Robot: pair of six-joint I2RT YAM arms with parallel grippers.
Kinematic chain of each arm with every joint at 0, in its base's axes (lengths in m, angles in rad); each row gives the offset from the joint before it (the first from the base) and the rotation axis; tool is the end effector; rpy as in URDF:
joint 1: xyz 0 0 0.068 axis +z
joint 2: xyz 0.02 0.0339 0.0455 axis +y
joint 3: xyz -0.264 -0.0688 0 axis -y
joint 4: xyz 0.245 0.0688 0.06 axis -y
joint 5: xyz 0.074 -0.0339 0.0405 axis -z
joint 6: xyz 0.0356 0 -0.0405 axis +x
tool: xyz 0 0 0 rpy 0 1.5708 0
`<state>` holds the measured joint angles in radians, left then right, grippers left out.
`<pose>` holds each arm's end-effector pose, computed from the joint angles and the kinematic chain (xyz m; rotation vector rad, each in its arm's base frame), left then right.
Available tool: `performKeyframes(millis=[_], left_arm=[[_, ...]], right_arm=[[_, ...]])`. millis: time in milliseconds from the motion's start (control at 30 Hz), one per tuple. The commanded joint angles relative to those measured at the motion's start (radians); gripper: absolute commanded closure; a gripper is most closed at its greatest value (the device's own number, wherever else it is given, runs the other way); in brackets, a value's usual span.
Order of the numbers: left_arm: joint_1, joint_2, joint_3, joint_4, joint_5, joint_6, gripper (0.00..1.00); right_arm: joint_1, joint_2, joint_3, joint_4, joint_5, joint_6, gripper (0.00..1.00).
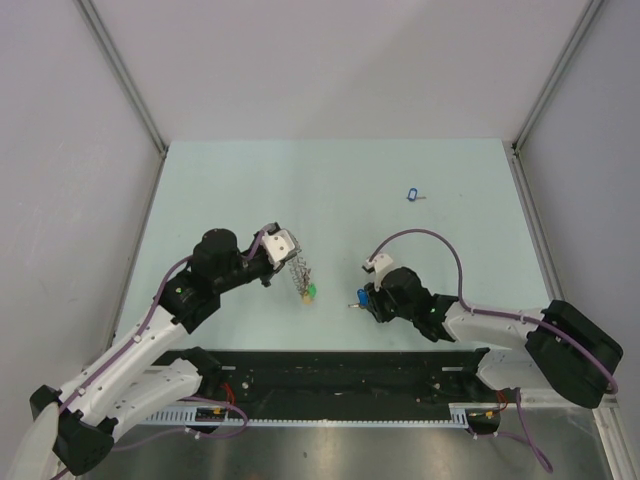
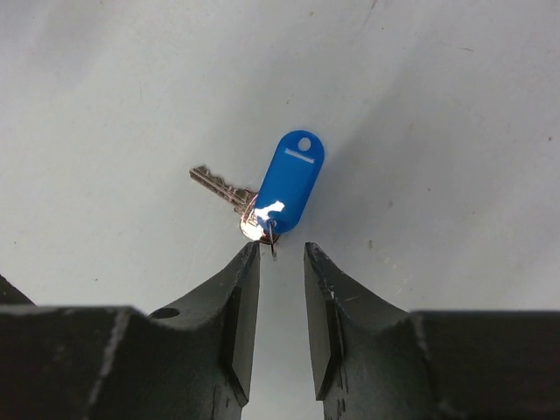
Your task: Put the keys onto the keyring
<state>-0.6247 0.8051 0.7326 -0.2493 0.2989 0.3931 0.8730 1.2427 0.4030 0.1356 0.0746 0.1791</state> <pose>0.1465 -0.1186 0.3117 1.1003 1.5511 -0.4402 0.1477 0.1720 0.1502 -0.7499 2.1916 0.4633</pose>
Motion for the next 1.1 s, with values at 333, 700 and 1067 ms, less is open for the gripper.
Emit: performKeyframes(millis=[333,700,1067], left_arm=[[0.008,-0.001,0.008,0.065,0.005,0.013,1.00],[0.008,-0.004,0.008,0.065,0.003,0.015,1.00],[0.008,0.016,0.004,0.068,0.025,-0.005,1.00]], right_arm=[[-0.003,0.049,-0.012,0.076,0.002,-0.013,0.71],[-0.008,0.049,-0.012,0.075,-0.001,-0.009,0.95],[-0.022,-0.152,-0.004,0.003,-0.030,-0.026,1.00]])
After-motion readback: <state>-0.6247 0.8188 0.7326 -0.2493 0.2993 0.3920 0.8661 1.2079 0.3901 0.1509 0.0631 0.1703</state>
